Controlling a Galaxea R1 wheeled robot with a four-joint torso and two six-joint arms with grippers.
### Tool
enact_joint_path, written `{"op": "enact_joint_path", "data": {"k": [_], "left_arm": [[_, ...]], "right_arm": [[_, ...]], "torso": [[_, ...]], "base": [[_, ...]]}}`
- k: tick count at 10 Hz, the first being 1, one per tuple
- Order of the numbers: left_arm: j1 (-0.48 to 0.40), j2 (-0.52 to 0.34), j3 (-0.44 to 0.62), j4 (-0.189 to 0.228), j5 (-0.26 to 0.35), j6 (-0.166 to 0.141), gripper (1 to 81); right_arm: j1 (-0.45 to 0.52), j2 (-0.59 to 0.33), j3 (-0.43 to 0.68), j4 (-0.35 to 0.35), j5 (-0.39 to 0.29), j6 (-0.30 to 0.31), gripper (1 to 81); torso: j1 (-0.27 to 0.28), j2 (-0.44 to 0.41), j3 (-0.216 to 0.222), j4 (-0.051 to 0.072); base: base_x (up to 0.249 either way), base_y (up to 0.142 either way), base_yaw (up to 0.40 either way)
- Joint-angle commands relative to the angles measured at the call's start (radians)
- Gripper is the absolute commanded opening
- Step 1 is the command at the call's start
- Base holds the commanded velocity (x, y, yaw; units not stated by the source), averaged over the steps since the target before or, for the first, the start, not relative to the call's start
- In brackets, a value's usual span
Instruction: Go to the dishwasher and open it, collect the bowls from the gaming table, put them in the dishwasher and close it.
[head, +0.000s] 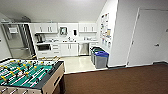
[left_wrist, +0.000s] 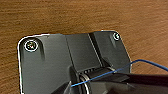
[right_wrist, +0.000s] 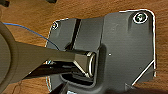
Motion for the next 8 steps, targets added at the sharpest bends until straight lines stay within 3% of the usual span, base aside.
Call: {"op": "enact_joint_path", "data": {"k": [1, 8], "left_arm": [[-0.063, -0.007, 0.016, 0.007, 0.047, 0.008, 81.1], [-0.061, -0.001, 0.013, 0.008, 0.046, 0.009, 81.1]], "right_arm": [[0.047, -0.008, 0.010, -0.005, -0.046, -0.001, 81.1], [0.047, 0.000, 0.003, -0.002, -0.046, 0.001, 81.1]], "torso": [[0.000, 0.000, 0.000, 0.000], [-0.001, 0.000, 0.000, 0.000]], "base": [[0.000, 0.000, 0.000], [0.091, 0.000, 0.000]]}}
